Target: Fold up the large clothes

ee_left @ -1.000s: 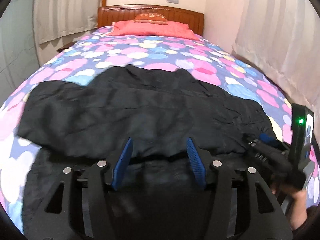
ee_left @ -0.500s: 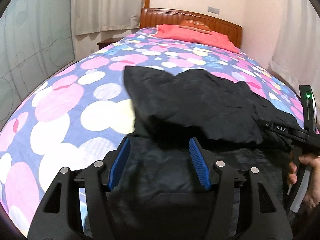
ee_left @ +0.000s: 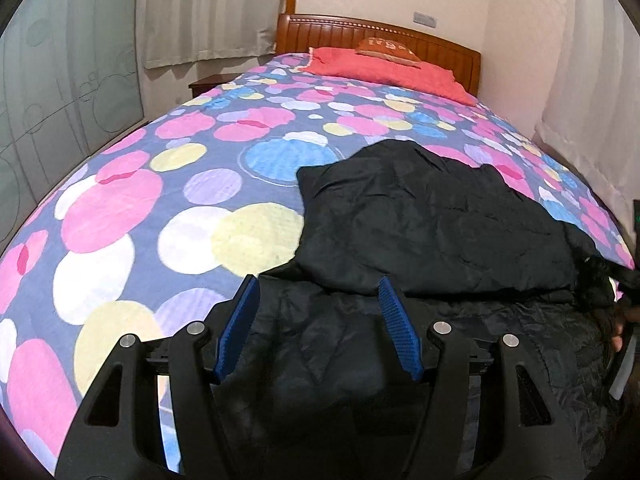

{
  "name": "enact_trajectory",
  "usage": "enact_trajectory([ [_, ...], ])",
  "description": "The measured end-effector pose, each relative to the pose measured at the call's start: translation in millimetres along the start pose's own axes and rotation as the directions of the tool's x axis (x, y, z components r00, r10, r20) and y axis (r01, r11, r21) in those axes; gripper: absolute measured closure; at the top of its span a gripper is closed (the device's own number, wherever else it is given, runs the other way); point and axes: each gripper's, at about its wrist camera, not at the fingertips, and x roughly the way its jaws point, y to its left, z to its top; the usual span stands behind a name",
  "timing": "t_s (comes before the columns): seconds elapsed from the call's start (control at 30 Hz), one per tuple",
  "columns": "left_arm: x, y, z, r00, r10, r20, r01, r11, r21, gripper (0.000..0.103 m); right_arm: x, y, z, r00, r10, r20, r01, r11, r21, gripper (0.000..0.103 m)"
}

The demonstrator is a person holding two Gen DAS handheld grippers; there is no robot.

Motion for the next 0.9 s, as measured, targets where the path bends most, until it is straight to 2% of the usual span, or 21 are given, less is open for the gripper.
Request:
enact_trajectory([
  [0.17,10.5,-8.4,7.5,1.000,-0.008,-0.020,0.009,1.000,0.024,0.041,-7.9,-1.3,1.5,1.000,-0.007,-0.028,0.007,1.000,0.005,0.072],
  [0.3,19.6,-15.7,28.7,0.999,-0.031,-0.012,0.031,0.999,0.018,0.041,-37.0,6.9,15.6,0.997,-0.046,0.061,0.044,0.998,0.036,0.070],
  [0.37,30.1,-23.1,42.8,0.999,-0.053,-0.009,0.053,0.998,0.016,0.039,-38.4,21.6,25.6,0.997,0.005,0.075,-0.006,1.000,0.024,0.070],
  [0.4,37.4,-26.0,48.8,0.999,-0.054,-0.008,0.054,0.999,0.010,0.034,-34.3,31.4,30.7,0.997,0.040,0.067,-0.041,0.999,0.014,0.070],
  [0.53,82.5,-33.0,64.6,0.997,-0.041,-0.068,0.039,0.998,-0.039,0.034,-7.6,71.8,41.5,0.992,0.112,0.059,-0.108,0.992,-0.067,0.070],
  [0.57,97.0,-34.7,64.2,0.996,-0.017,-0.092,0.013,0.999,-0.038,0.034,3.7,81.7,41.3,0.992,0.122,0.044,-0.118,0.989,-0.092,0.070],
  [0.67,130.5,-40.2,54.4,0.985,0.039,-0.169,-0.035,0.999,0.025,0.035,46.5,95.3,29.8,0.996,0.069,-0.064,-0.077,0.988,-0.137,0.070],
  [0.7,135.2,-42.0,50.3,0.984,0.048,-0.170,-0.042,0.998,0.040,0.035,50.8,96.7,26.0,0.995,0.070,-0.068,-0.079,0.987,-0.141,0.070],
  [0.77,132.2,-45.0,49.3,0.985,0.070,-0.158,-0.061,0.996,0.062,0.036,47.7,100.1,26.7,0.997,0.050,-0.064,-0.060,0.986,-0.156,0.070],
  [0.83,119.7,-45.7,53.4,0.987,0.086,-0.140,-0.077,0.995,0.064,0.045,33.4,103.8,30.9,0.999,0.030,-0.040,-0.036,0.987,-0.154,0.070],
  [0.9,97.7,-45.1,61.7,0.994,0.073,-0.075,-0.071,0.997,0.032,0.045,16.4,109.6,34.3,0.998,0.055,0.014,-0.052,0.986,-0.160,0.070],
])
